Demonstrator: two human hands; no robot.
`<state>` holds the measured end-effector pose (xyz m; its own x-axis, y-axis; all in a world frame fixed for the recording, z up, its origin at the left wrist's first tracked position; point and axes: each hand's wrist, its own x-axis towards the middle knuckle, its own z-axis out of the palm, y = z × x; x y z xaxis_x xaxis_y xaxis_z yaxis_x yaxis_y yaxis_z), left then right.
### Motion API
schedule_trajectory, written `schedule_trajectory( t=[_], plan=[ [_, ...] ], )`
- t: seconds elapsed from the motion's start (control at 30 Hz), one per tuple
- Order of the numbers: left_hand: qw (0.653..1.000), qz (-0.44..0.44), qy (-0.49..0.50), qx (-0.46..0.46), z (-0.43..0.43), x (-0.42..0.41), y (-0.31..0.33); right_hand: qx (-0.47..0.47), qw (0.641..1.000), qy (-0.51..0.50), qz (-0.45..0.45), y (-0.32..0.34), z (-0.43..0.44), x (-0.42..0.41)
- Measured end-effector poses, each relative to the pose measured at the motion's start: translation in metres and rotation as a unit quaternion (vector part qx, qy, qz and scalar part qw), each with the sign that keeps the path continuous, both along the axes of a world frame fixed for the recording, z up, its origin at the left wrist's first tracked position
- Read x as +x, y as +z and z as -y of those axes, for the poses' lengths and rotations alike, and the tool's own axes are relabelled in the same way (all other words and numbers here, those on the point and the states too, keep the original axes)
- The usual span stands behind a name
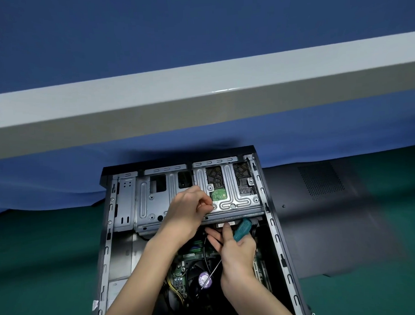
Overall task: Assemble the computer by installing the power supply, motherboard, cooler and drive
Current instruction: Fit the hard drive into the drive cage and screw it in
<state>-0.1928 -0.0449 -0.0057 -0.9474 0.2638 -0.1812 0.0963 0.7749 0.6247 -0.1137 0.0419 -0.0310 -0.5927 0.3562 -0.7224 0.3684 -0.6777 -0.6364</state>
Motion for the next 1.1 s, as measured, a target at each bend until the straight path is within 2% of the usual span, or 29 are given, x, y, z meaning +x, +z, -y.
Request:
schedule_trajectory(
  t=[1.1],
  plan=[
    [1.0,-0.016,-0.01,-0.011,0.0004,0.001,-0.0066,0.007,0.999,0.019,0.026,0.0065,-0.0044,0.0026]
  ],
)
